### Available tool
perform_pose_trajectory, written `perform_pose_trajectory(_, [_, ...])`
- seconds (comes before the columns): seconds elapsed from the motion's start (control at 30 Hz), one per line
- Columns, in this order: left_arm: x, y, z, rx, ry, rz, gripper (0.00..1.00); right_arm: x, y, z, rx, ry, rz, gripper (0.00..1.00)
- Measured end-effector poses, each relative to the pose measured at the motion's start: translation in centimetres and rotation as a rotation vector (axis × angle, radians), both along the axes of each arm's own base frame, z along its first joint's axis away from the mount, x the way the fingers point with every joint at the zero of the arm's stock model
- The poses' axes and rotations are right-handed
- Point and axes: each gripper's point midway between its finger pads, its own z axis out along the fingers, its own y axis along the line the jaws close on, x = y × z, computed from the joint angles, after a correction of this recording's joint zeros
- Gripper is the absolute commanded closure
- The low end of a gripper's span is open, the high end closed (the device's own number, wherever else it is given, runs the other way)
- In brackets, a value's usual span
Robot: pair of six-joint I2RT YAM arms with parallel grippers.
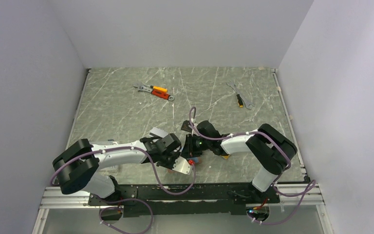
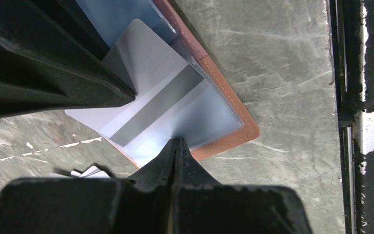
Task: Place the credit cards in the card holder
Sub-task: Insert the credit card into the card holder.
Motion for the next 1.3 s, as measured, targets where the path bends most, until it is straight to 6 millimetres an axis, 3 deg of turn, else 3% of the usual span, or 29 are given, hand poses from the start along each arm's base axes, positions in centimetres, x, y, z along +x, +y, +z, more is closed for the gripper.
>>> perform_pose_trajectory(0.13, [0.0,0.0,0.1,-0.003,0.003,0.008,0.97,-0.1,-0.2,0.6,-0.030,-0.025,-0.012,0.52])
perform_pose_trajectory(0.3, [-0.1,0.0,0.0,-0.005,0.004,0.014,0.97,-0.2,-1.4,1.5,-0.097,-0.061,-0.016,0.51])
perform_pose_trajectory(0.47, [-0.1,0.1,0.1,-0.014,0.000,0.017,0.97,-0.2,-2.4,1.1,-0.159,-0.065,-0.019,0.65])
perform_pose_trajectory(0.57, [-0.2,0.2,0.1,-0.013,0.001,0.021,0.97,-0.1,-2.8,0.8,-0.190,-0.069,-0.022,0.89])
perform_pose_trajectory(0.63, [-0.3,0.4,0.1,-0.008,0.005,0.022,0.97,0.0,-3.1,0.6,-0.212,-0.070,-0.026,0.99])
perform_pose_trajectory(0.87, [-0.5,0.8,0.1,0.005,0.014,0.024,0.97,0.5,-3.5,0.2,-0.270,-0.082,-0.052,1.00])
perform_pose_trajectory(1.3, [-0.5,0.7,0.1,0.004,0.014,0.025,0.95,-0.5,-0.2,0.1,-0.296,-0.108,0.036,1.00])
